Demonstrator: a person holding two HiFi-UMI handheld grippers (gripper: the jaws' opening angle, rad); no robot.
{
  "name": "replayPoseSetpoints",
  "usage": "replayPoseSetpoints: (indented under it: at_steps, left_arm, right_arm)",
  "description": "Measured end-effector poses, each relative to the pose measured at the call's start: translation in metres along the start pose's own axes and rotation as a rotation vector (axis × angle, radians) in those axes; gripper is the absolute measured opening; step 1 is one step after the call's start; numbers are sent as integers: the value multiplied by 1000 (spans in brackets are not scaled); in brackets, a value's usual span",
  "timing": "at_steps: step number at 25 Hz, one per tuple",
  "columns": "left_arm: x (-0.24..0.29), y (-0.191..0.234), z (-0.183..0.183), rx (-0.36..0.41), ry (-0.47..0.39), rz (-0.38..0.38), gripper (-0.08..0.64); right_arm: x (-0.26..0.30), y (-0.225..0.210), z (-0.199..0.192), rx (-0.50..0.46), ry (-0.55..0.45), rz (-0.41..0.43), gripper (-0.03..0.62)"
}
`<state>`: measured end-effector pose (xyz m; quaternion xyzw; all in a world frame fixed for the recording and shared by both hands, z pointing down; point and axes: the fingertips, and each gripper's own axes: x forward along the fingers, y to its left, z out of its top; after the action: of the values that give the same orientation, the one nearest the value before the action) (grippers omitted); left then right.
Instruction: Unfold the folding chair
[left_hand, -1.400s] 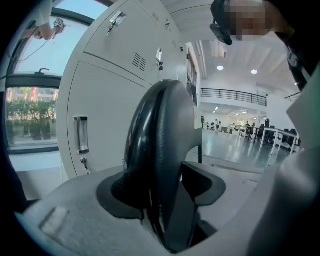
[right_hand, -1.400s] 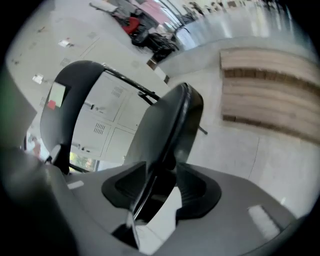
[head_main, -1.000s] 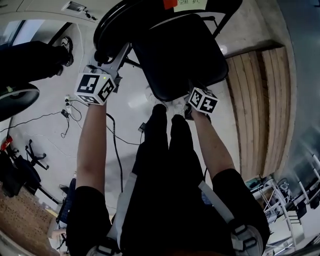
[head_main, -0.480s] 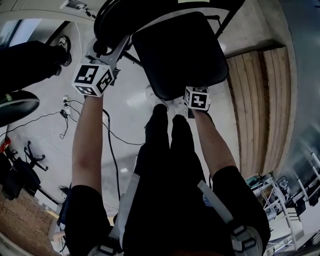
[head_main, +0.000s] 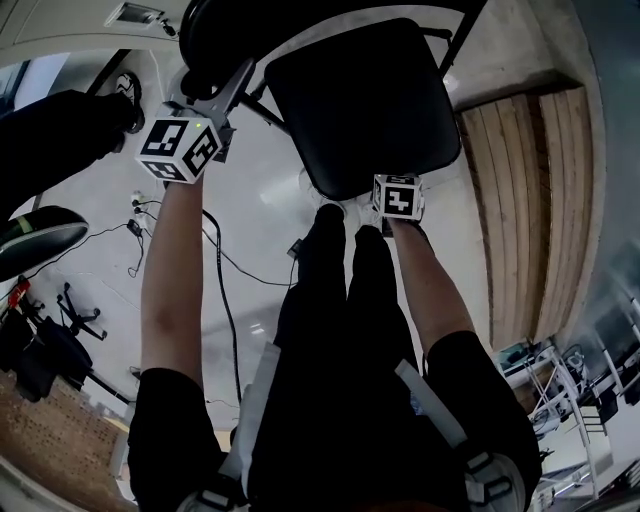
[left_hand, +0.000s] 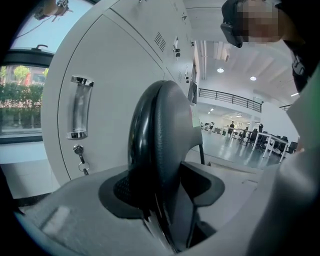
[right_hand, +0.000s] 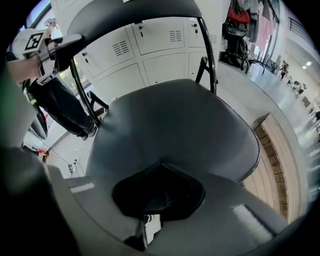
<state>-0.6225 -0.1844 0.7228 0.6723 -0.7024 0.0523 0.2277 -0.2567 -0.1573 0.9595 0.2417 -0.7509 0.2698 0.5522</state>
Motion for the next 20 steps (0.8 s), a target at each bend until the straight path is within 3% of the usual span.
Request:
replayPoseSetpoints:
  at_steps: [12,20]
  left_arm:
    - [10,14,-13,-30,-4,-18,236]
    - [16,24,-23,-45,44,-37,238]
  right_arm:
    - [22,5,-18,-102,76,-1,6]
    - [34,5,-27,-93,142,-4,5]
